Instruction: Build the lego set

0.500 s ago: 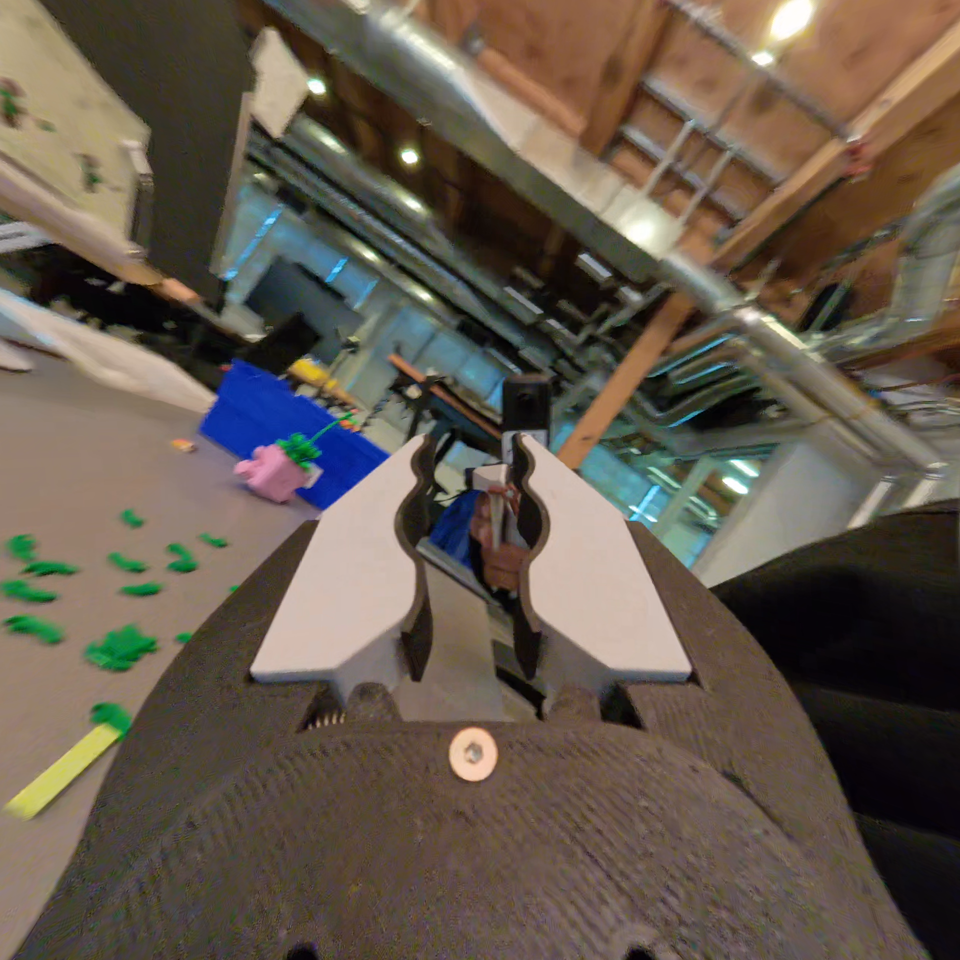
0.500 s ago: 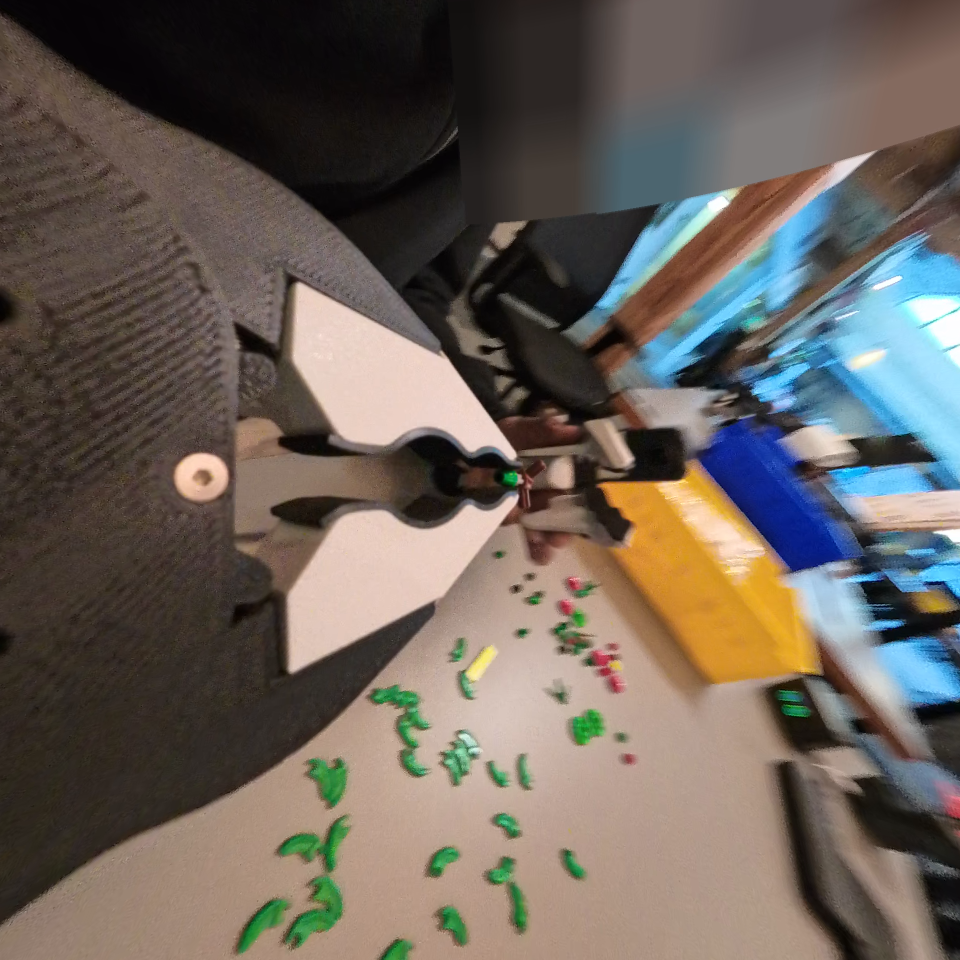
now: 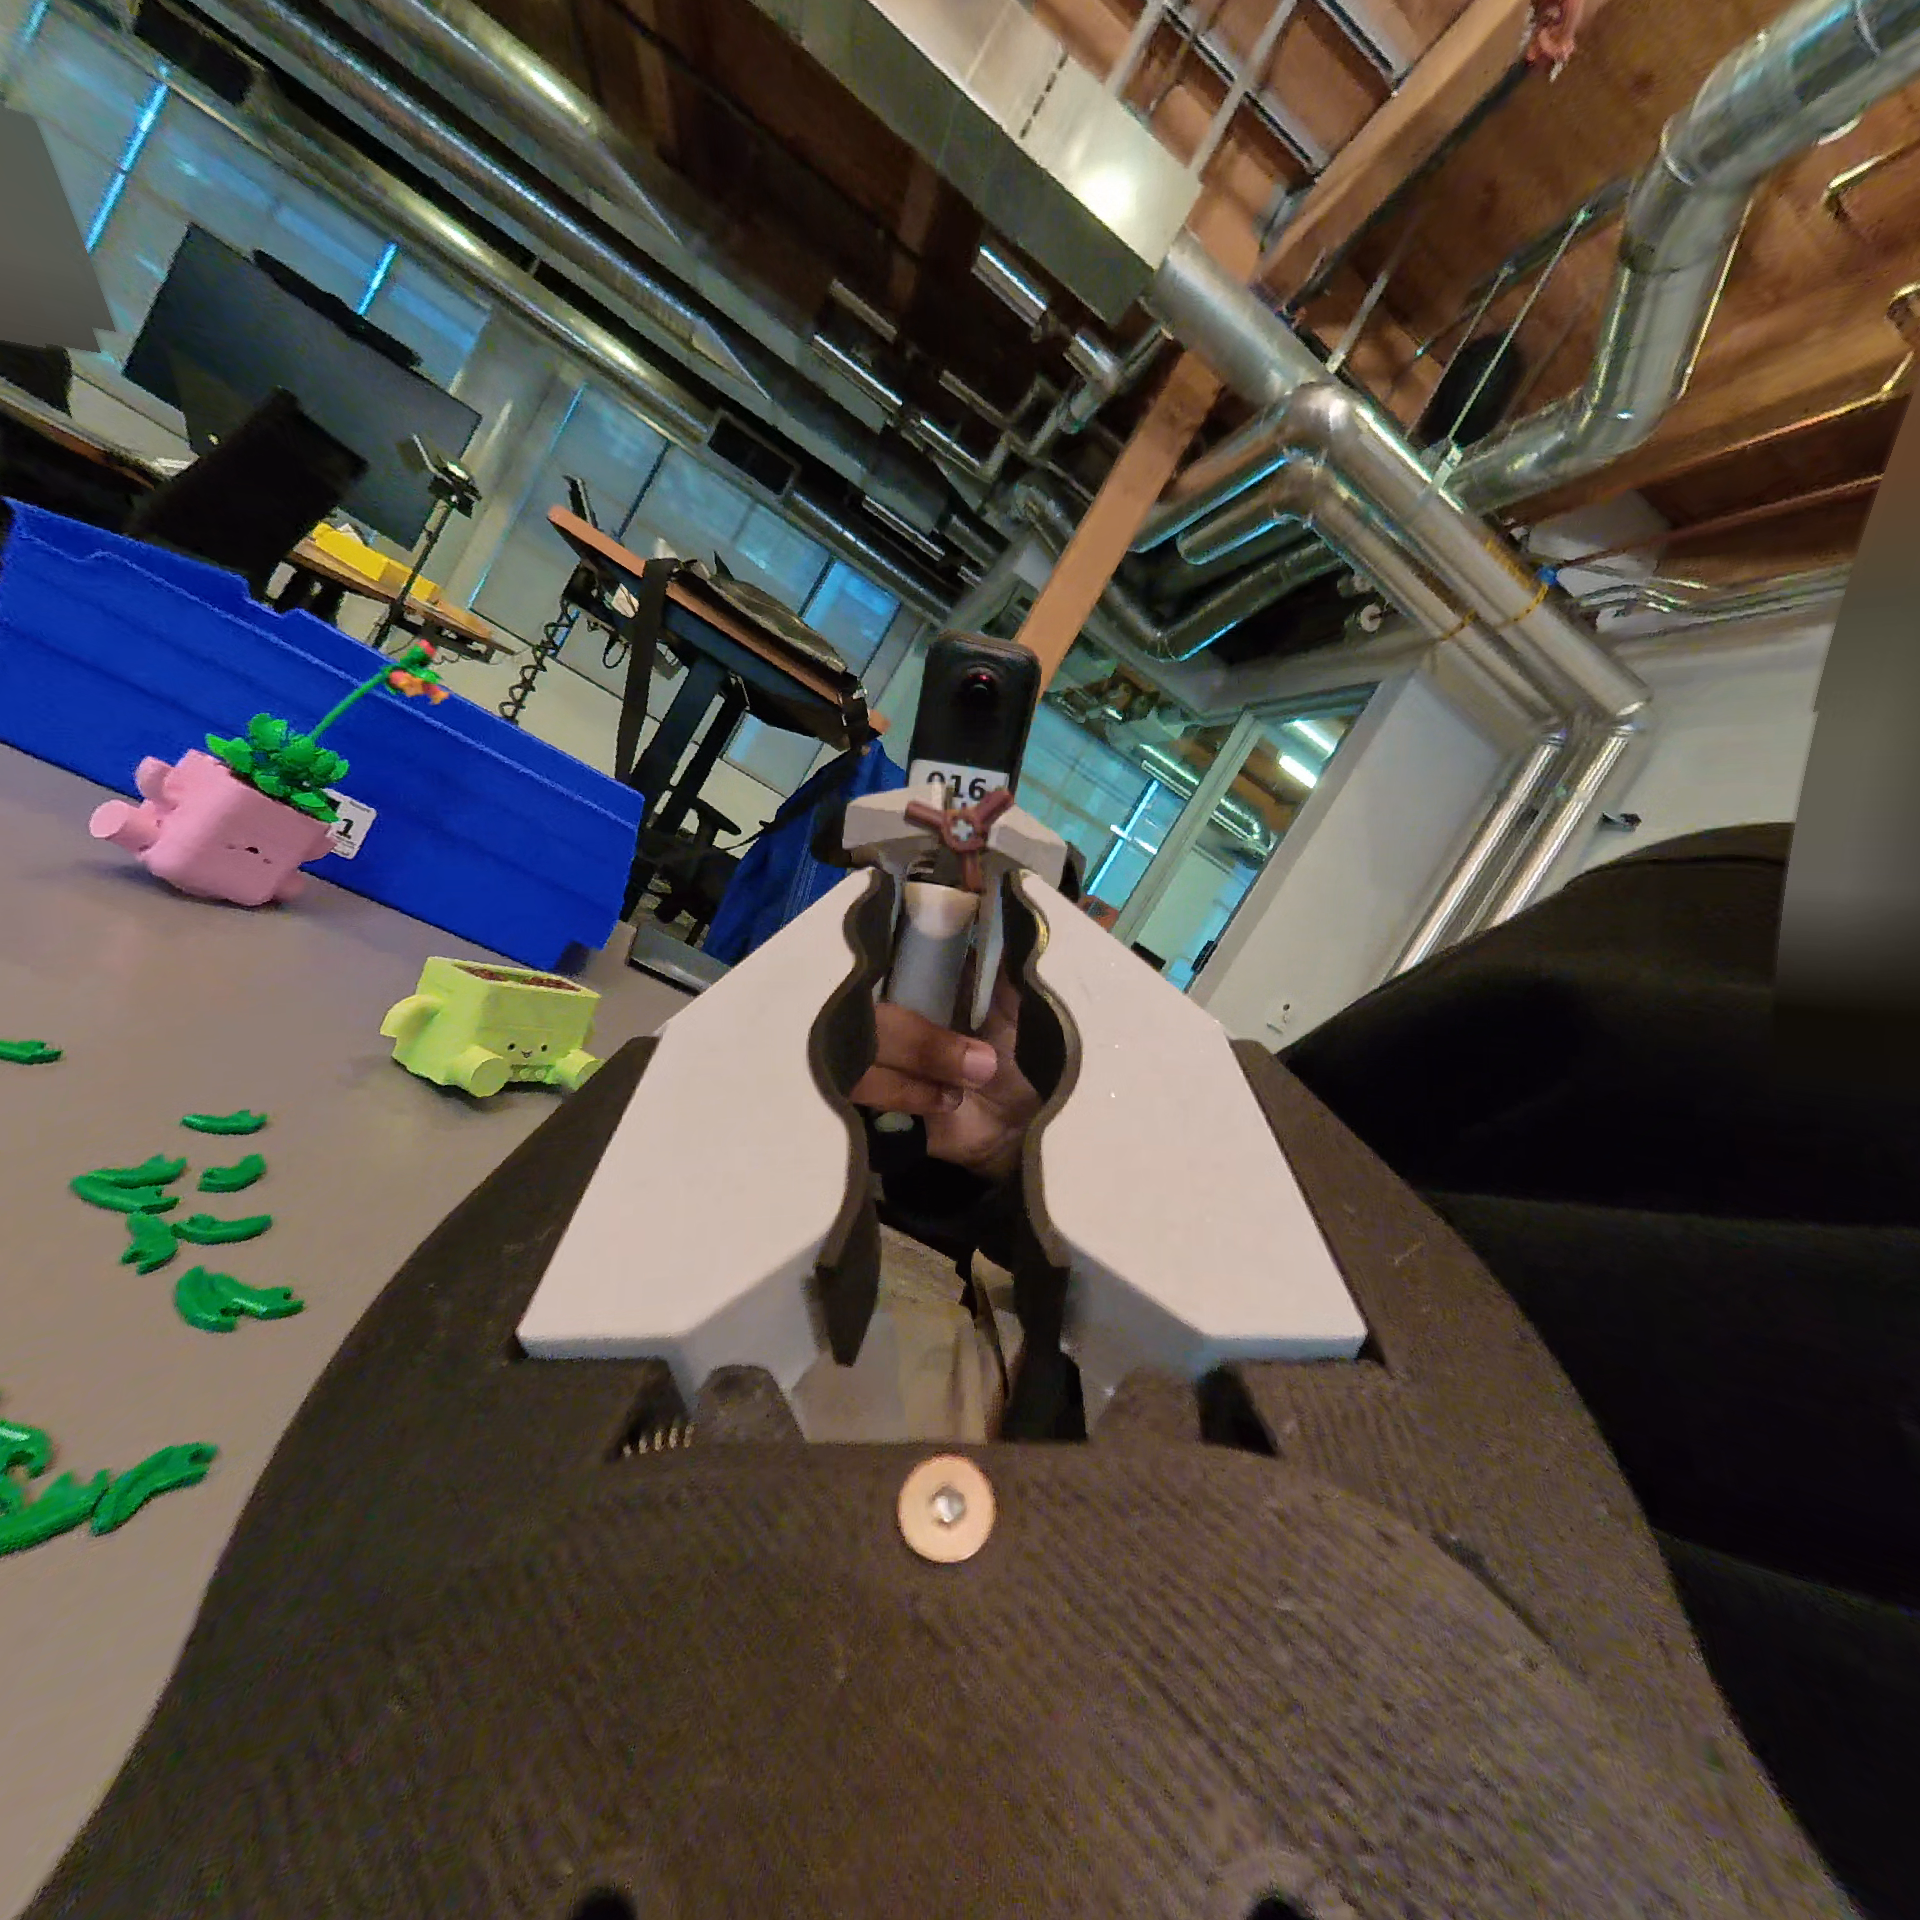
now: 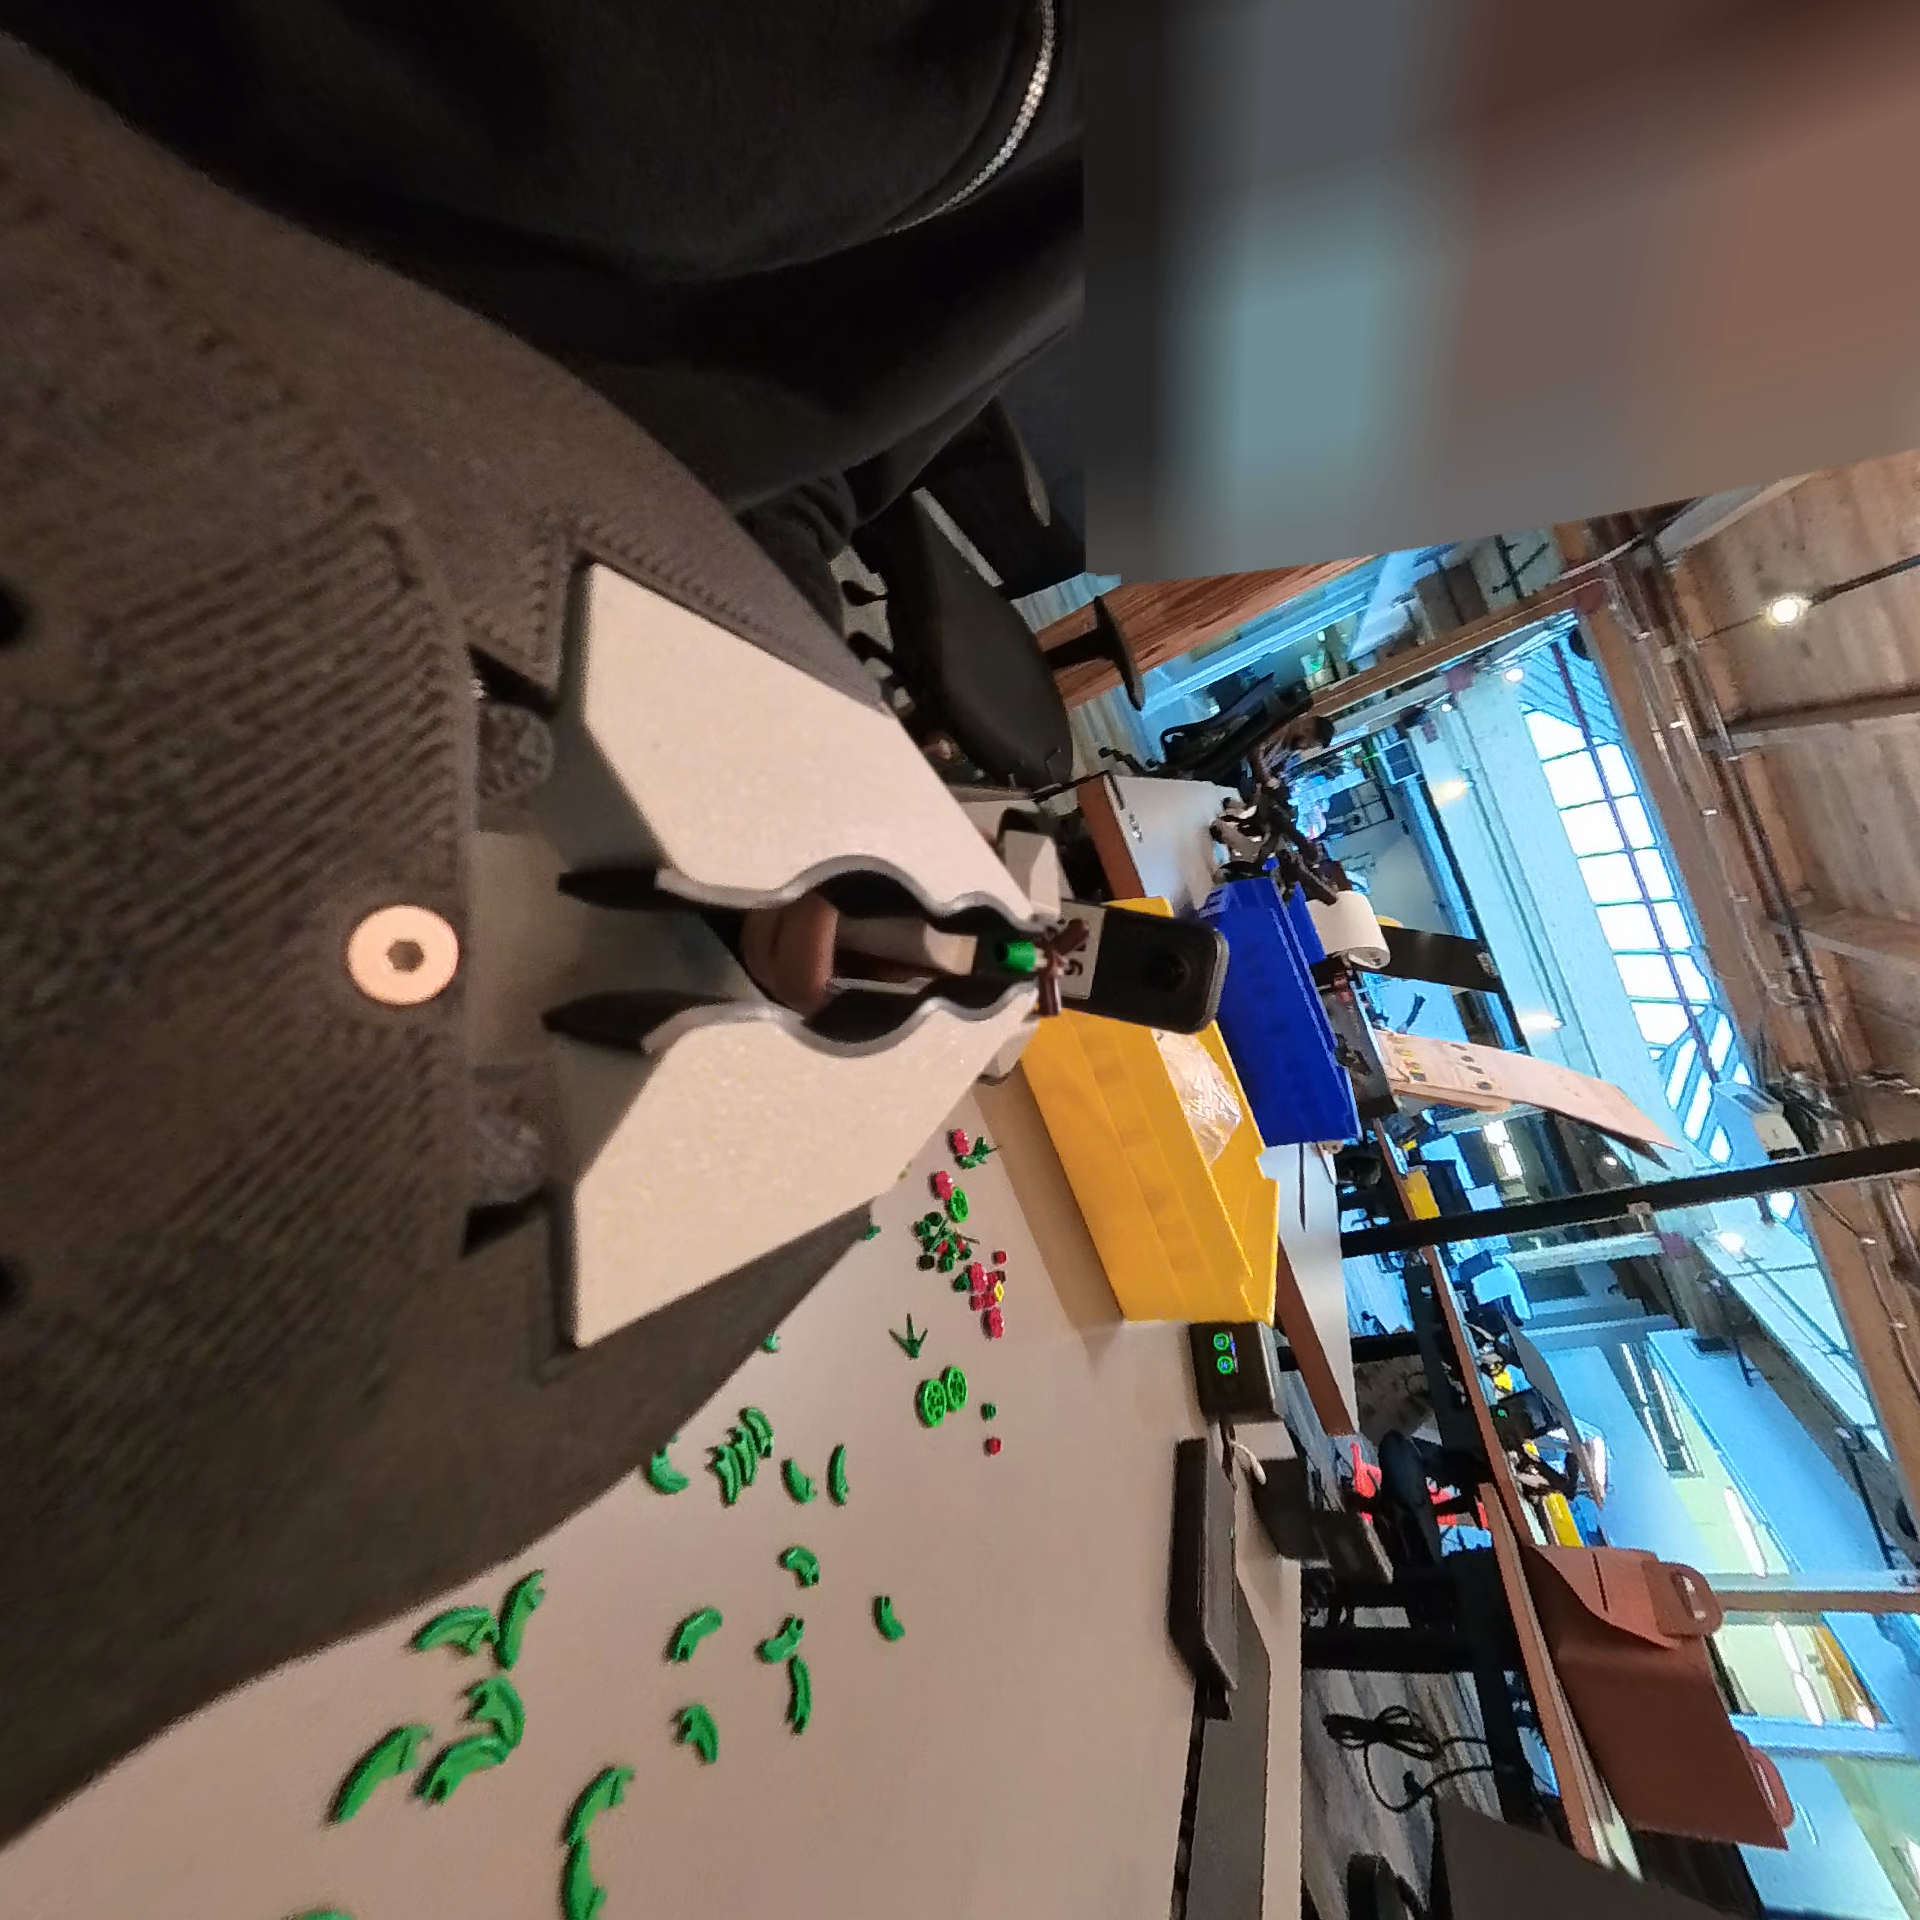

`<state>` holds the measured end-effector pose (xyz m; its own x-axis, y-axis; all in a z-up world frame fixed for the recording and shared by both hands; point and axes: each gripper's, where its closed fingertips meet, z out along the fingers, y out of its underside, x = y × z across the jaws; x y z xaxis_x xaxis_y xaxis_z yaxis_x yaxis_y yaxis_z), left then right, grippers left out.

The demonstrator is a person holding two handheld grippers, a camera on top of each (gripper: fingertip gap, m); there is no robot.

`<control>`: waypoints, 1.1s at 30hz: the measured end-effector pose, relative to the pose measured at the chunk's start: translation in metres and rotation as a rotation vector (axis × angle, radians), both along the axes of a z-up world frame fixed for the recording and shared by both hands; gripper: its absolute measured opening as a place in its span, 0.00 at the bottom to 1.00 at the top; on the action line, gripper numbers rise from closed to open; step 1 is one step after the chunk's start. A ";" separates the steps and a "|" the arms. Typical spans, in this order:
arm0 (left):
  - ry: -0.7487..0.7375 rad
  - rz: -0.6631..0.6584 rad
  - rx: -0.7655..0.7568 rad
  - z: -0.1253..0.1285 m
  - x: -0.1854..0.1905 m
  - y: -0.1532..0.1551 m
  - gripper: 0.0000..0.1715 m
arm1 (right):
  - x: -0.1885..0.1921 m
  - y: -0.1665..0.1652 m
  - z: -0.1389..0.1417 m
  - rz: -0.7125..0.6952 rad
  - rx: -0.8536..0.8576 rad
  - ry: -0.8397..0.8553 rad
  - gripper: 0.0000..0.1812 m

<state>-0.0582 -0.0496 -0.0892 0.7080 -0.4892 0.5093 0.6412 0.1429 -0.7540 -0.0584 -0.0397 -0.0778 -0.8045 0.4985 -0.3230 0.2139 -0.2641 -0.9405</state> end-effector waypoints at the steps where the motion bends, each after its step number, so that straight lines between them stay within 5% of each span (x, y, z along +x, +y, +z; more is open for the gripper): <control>1: -0.005 -0.003 0.011 0.001 0.001 0.000 0.10 | 0.000 -0.001 -0.002 -0.002 0.018 -0.001 0.02; 11: 0.010 -0.023 0.003 0.000 0.004 -0.001 0.02 | 0.000 -0.012 -0.011 -0.024 0.200 0.023 0.02; 33: 0.035 -0.072 -0.010 0.000 0.008 -0.005 0.03 | 0.003 -0.016 -0.014 -0.024 0.242 0.006 0.02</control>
